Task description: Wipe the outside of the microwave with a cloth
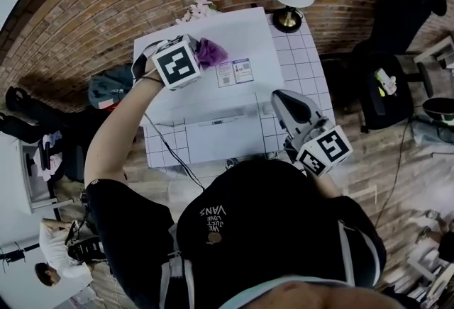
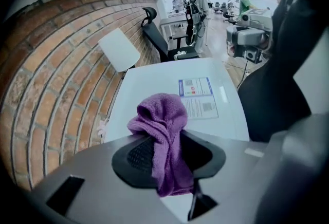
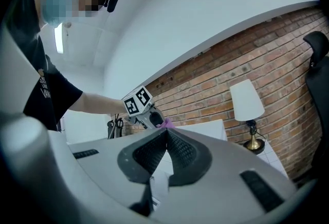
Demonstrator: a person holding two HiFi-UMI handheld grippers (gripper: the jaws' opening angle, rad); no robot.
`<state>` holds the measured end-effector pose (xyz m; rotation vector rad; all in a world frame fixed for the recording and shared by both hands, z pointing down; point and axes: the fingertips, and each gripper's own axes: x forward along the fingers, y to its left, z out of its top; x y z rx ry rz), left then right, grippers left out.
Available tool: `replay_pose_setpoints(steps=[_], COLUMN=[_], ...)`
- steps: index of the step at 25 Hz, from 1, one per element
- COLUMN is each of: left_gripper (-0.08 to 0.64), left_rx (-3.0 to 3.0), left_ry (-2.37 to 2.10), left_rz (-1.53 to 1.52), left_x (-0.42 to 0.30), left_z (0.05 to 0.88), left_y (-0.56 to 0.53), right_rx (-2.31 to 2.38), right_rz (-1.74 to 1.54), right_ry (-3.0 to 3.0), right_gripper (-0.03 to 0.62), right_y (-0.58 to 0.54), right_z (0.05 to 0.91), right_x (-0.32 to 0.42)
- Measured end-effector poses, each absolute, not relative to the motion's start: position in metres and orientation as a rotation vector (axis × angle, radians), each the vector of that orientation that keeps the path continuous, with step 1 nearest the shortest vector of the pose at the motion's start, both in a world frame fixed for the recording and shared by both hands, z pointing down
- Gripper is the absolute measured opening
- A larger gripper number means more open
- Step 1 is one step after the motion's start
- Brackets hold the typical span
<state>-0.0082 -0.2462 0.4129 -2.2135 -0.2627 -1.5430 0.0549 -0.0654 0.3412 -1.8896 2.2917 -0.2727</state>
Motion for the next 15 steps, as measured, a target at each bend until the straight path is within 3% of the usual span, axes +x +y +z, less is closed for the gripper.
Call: replay_pose_setpoints(steps=[15], left_gripper=[0.141], left_rx=[-2.304], left_ry=[0.066], left_rz=[-1.714], left_x=[-0.188], left_z=[0.413], left_y=[-0.324], right_rx=[-1.784], right_rz=[-0.265], right_ry=[2.420], right_gripper=[-0.002], right_y=[-0.109], right_z=[0.339], right_x=[-0.030])
